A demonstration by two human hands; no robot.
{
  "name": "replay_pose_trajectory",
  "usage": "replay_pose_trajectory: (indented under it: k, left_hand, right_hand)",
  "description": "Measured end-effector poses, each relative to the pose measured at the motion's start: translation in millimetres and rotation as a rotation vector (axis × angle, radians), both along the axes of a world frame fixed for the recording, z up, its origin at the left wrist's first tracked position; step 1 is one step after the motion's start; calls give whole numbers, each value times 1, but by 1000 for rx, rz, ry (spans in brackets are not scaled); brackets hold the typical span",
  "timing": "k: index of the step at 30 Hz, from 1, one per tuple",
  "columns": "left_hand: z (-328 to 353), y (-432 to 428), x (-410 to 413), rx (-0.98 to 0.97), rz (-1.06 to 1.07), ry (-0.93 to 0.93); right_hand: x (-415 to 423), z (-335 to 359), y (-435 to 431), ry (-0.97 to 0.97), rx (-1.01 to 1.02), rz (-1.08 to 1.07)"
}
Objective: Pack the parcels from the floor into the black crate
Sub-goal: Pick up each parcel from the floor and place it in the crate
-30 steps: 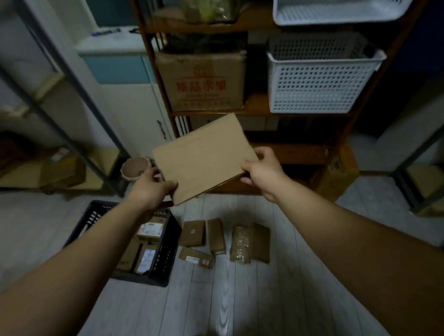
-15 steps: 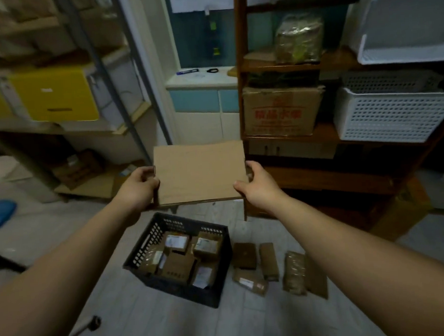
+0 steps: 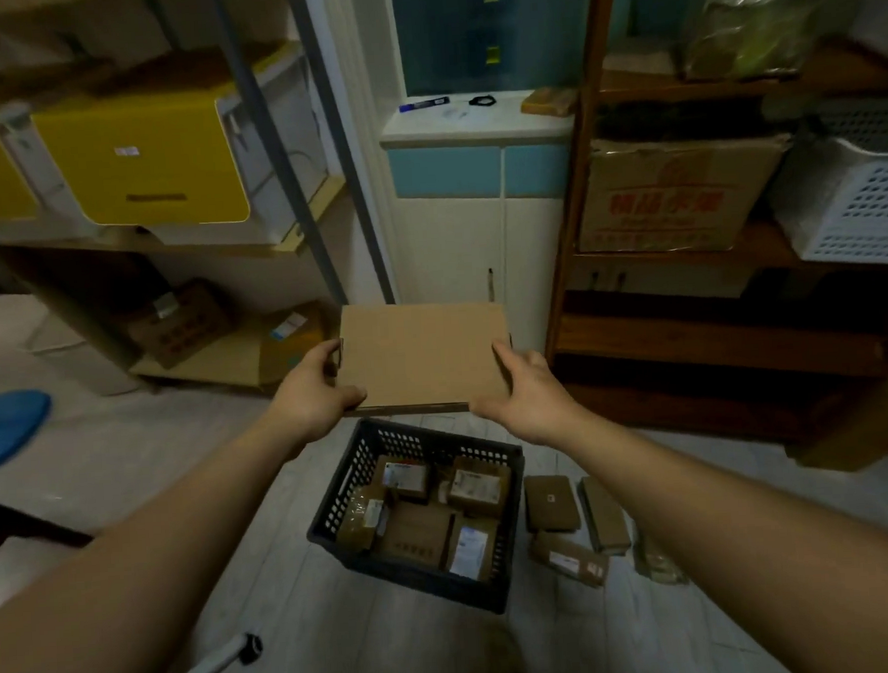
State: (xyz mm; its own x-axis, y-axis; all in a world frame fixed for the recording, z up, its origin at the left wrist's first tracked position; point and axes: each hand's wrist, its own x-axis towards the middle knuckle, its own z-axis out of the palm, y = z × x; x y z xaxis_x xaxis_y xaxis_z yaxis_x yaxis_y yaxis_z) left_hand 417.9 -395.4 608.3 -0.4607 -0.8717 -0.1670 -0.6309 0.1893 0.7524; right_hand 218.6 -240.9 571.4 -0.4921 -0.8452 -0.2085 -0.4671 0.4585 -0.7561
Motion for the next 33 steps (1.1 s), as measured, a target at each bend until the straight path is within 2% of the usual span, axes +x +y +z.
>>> replay_pose_trajectory:
  k: [9,14,17,21,24,29,33]
  left_hand:
    - [-49,-113,-11,-62,-212,-299]
    - [-94,-163,-26,-69,-389,-373]
    - [-133,-192,-35,-42,-473,-304]
    - [-206,-236,-36,36,-606,-335]
    - [-276,-261,-25,127,-630,-377]
    - [-407,-278,-9,208,-610,-545]
    - [-503,-280,-9,194,-609,-635]
  right_hand:
    - [0,-63,-121,-10,108,54]
    - [5,-106,-150,-59,211,-51]
    - [15,-141,-164,-53,242,-147]
    - [40,-203,-190,15,282,-256]
    - [65,-263,-210,4,329,-285]
    - [84,-384,-230,23,420,-242]
    - [81,-475,-240,-22,450,-202]
